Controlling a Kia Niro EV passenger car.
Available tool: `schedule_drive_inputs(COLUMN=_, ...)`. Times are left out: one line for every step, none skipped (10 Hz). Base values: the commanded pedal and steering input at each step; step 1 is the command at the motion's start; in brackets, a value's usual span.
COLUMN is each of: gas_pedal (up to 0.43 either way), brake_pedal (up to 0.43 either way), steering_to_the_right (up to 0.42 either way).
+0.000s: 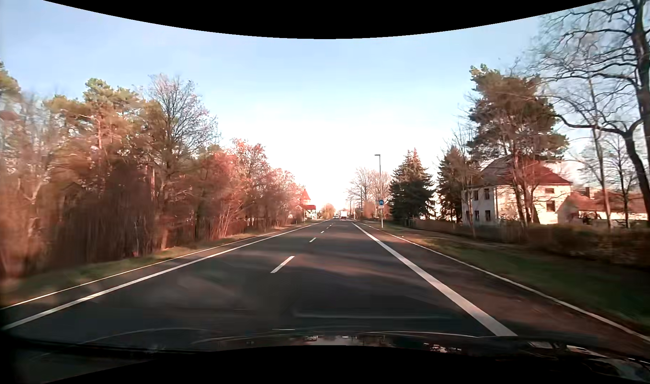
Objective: Follow the waypoints while adhering to traffic rules and regulations
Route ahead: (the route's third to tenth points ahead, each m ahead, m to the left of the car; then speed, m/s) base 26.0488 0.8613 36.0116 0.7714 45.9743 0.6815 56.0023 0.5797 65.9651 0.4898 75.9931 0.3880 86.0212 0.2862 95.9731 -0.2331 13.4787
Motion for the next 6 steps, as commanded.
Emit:
schedule_drive_inputs(gas_pedal=0.118, brake_pedal=0.0, steering_to_the_right=-0.002)
schedule_drive_inputs(gas_pedal=0.118, brake_pedal=0.0, steering_to_the_right=-0.003)
schedule_drive_inputs(gas_pedal=0.11, brake_pedal=0.0, steering_to_the_right=-0.003)
schedule_drive_inputs(gas_pedal=0.11, brake_pedal=0.0, steering_to_the_right=-0.003)
schedule_drive_inputs(gas_pedal=0.11, brake_pedal=0.0, steering_to_the_right=-0.003)
schedule_drive_inputs(gas_pedal=0.11, brake_pedal=0.0, steering_to_the_right=-0.003)
